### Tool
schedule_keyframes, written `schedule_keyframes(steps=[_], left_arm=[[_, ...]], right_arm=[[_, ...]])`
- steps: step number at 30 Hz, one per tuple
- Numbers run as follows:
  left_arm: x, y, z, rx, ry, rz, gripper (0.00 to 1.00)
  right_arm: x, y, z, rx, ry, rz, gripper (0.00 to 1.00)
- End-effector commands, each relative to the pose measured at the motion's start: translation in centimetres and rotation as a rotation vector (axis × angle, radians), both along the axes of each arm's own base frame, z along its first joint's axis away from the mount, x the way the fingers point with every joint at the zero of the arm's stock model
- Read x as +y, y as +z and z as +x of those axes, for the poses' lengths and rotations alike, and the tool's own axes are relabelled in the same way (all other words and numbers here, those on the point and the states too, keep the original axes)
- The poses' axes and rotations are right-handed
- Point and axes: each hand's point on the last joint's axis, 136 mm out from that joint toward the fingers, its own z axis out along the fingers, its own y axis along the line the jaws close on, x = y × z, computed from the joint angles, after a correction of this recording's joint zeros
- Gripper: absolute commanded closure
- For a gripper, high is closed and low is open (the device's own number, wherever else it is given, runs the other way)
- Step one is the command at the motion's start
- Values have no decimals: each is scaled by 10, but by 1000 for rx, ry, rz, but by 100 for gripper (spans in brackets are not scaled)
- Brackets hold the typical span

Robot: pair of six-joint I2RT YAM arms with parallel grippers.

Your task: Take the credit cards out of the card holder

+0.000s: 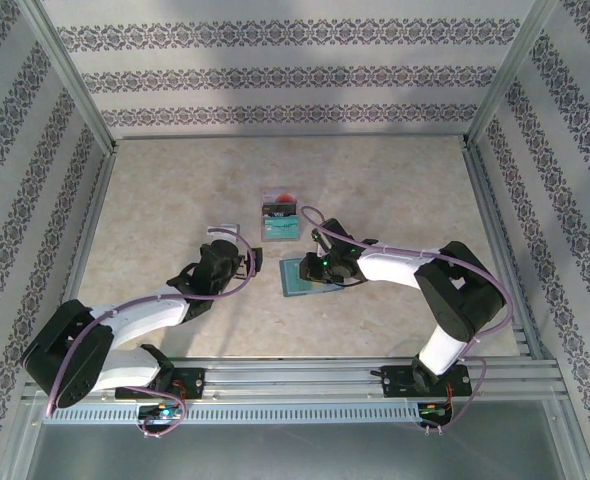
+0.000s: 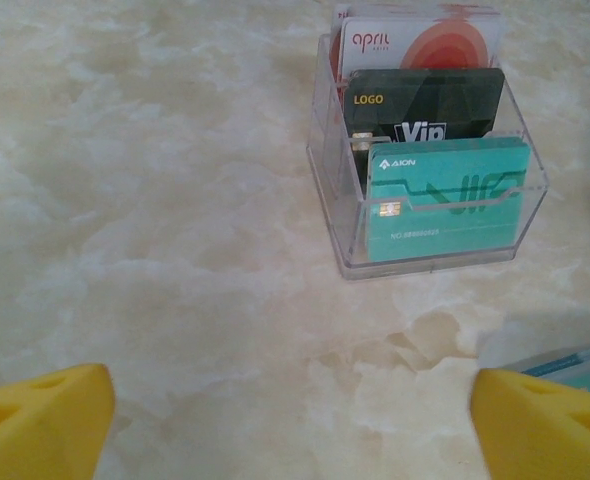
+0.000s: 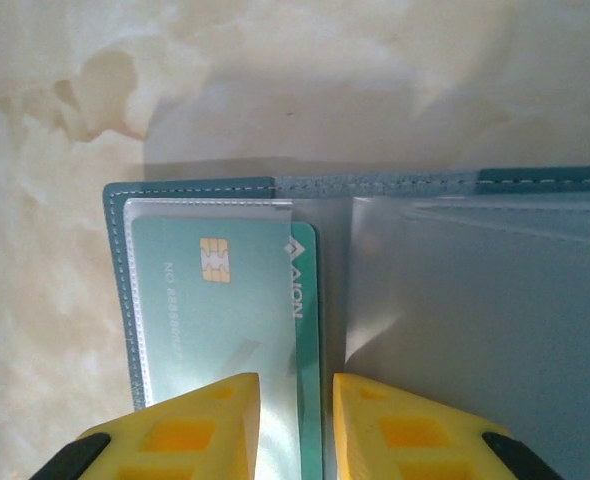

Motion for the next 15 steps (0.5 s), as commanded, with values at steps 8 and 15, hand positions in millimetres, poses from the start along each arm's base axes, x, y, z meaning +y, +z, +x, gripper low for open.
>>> schedule_keyframes(steps=[8,15], left_arm=[[-38,-19,-13,110,-133,33,36],[-58,-44,-22,161,-202,164,30]], right_arm=[[14,-1,-9,64,0,128,73],[13,0,-9,59,-9,127,73]])
